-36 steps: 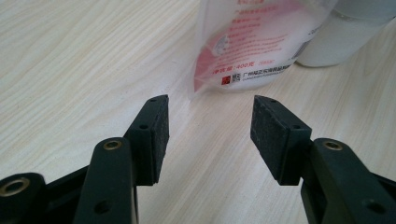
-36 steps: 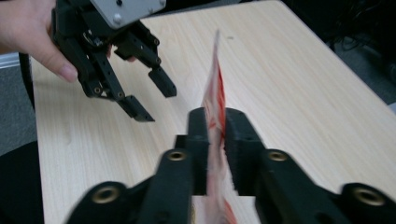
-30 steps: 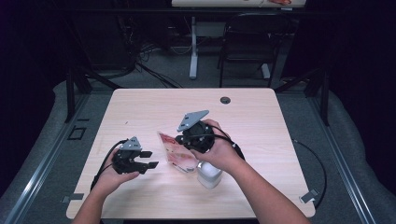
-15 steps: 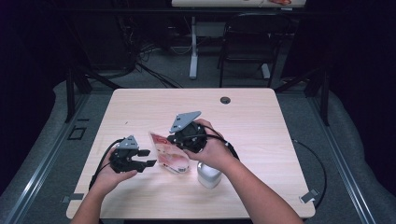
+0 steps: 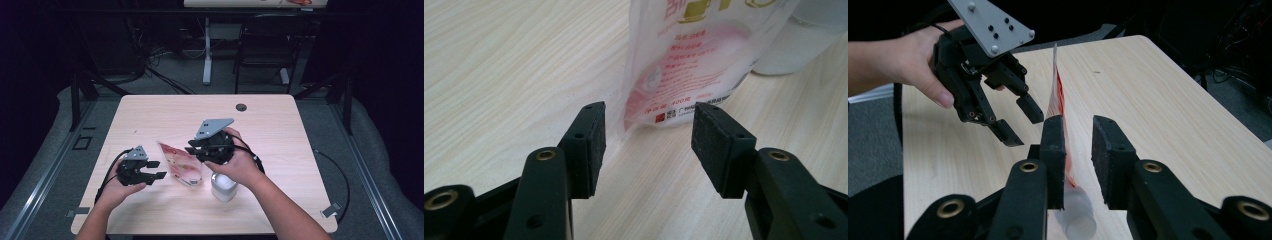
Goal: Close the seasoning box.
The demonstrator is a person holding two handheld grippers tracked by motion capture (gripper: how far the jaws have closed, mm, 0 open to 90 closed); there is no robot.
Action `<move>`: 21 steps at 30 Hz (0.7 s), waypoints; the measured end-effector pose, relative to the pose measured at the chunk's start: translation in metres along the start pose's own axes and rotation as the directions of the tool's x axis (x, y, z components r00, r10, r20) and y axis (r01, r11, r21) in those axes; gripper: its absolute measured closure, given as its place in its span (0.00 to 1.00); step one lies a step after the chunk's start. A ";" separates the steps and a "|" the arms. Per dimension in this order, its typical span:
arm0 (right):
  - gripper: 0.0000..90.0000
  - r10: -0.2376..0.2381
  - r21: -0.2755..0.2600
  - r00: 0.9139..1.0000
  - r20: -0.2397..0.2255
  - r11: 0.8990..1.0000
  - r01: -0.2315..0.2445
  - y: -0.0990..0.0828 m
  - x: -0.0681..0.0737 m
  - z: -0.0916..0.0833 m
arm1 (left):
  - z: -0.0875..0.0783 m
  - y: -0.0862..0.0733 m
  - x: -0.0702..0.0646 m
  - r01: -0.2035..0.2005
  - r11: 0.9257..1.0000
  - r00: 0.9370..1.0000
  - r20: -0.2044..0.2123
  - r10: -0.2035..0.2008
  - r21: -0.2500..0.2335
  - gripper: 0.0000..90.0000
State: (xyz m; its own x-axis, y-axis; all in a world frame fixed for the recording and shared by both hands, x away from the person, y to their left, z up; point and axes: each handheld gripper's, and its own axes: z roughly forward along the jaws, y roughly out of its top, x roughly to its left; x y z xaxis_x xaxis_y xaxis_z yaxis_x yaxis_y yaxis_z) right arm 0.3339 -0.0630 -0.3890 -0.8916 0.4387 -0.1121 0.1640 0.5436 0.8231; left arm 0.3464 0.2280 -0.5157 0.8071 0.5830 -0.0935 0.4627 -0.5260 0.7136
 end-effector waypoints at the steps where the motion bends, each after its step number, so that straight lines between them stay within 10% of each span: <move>1: 0.82 0.009 -0.008 1.000 0.006 1.000 -0.009 0.000 -0.001 -0.003 | -0.001 -0.001 0.000 0.005 1.000 1.000 0.001 -0.005 0.000 0.53; 11: 0.75 0.108 -0.046 0.990 0.086 0.994 -0.104 -0.013 -0.023 -0.033 | -0.003 -0.003 0.001 0.010 1.000 1.000 -0.010 -0.010 0.001 0.53; 21: 1.00 0.173 -0.065 0.968 0.181 0.984 -0.163 -0.037 -0.048 -0.062 | -0.003 -0.004 0.002 0.015 1.000 1.000 -0.017 -0.015 -0.007 0.54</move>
State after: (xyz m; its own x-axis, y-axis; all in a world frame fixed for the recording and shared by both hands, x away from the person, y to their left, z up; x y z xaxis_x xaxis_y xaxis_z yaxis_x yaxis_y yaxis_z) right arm 0.3442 -0.1485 -0.3790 -0.7584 0.6483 -0.0674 0.2797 0.4171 0.8647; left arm 0.3451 0.2329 -0.5163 0.7936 0.6014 -0.0927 0.4721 -0.5125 0.7172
